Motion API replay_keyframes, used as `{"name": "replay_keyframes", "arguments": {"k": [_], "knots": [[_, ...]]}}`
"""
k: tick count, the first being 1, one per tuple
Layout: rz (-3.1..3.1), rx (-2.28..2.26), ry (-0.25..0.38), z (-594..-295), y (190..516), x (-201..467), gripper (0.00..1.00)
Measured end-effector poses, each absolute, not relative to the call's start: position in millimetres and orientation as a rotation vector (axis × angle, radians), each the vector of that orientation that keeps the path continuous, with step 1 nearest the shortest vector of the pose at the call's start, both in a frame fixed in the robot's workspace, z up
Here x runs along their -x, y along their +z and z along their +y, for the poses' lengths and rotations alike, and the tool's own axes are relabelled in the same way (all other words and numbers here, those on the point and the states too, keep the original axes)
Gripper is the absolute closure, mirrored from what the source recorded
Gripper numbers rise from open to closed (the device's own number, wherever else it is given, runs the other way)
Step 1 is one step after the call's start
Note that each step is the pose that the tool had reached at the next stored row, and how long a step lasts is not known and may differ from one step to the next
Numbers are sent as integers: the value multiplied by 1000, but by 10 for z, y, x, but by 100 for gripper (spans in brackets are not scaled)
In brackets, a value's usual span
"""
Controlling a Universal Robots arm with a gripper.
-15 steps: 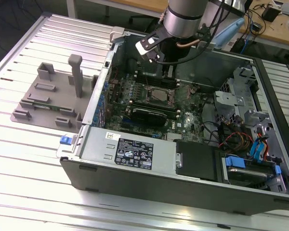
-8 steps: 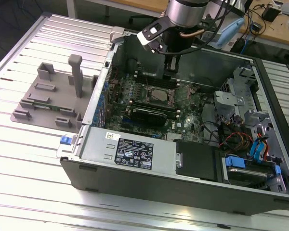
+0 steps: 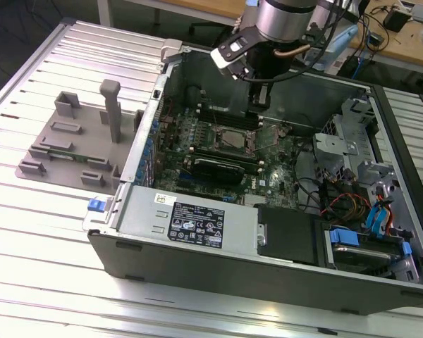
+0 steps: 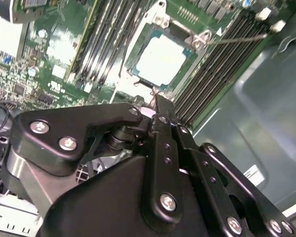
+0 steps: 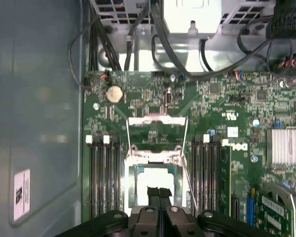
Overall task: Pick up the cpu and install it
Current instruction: 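Close the cpu cover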
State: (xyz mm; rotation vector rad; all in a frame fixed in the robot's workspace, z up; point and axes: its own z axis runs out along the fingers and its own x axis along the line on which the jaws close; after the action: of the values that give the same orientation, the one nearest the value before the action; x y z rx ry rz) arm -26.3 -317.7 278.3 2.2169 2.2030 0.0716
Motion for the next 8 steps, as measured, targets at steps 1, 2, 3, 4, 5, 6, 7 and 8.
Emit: {"name": "replay_keyframes", "arguments": {"k": [1, 2, 3, 4, 5, 6, 7, 8], "knots": [[2203, -2217, 71, -3180, 2783, 201, 89], [2203, -2217, 71, -3182, 2783, 163, 89], [2203, -2217, 71, -3184, 2783, 128, 89], [2203, -2217, 70, -3188, 2784, 55, 89], [2204, -2217, 70, -3190, 2783, 9, 89], [2204, -2217, 70, -3192, 2782, -28, 89], [2204, -2218, 70, -3195, 2783, -94, 89], [2204, -2218, 69, -3200, 2783, -188, 89]]}}
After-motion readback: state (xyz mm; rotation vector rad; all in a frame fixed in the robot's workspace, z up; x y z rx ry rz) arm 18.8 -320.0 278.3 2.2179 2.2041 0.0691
